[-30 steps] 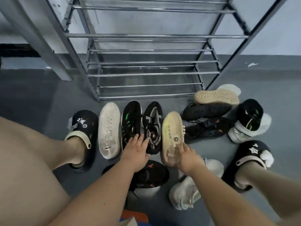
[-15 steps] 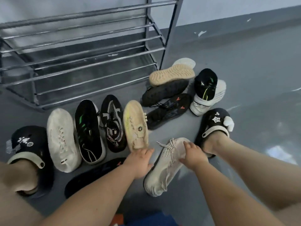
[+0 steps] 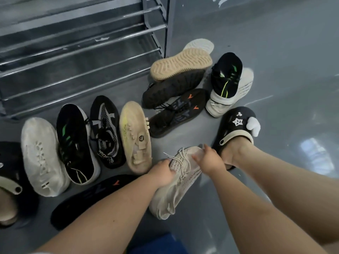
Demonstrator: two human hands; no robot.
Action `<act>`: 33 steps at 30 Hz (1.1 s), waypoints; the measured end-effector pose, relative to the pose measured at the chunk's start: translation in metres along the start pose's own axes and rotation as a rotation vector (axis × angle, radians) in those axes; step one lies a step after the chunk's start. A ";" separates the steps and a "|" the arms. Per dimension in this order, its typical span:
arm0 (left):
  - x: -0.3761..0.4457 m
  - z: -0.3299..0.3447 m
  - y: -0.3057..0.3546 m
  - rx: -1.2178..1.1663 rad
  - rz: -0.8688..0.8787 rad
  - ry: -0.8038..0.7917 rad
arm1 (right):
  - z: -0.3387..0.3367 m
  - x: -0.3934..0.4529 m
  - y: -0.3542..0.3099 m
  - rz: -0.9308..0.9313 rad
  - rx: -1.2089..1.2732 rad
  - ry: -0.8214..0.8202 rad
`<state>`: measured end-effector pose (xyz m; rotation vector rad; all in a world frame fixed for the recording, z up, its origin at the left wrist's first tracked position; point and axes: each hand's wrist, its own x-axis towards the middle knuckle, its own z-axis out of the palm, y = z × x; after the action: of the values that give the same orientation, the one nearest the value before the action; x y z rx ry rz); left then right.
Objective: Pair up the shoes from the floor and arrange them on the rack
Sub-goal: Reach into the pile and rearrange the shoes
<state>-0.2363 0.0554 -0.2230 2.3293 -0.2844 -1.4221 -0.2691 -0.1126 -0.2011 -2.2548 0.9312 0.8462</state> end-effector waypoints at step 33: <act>-0.112 -0.126 -0.126 -1.074 -0.045 0.631 | 0.011 -0.090 -0.229 -0.468 0.442 0.188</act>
<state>-0.1800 0.2389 -0.1362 1.6907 0.5776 -0.5155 -0.1502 0.0701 -0.0873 -2.0497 0.5561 0.1979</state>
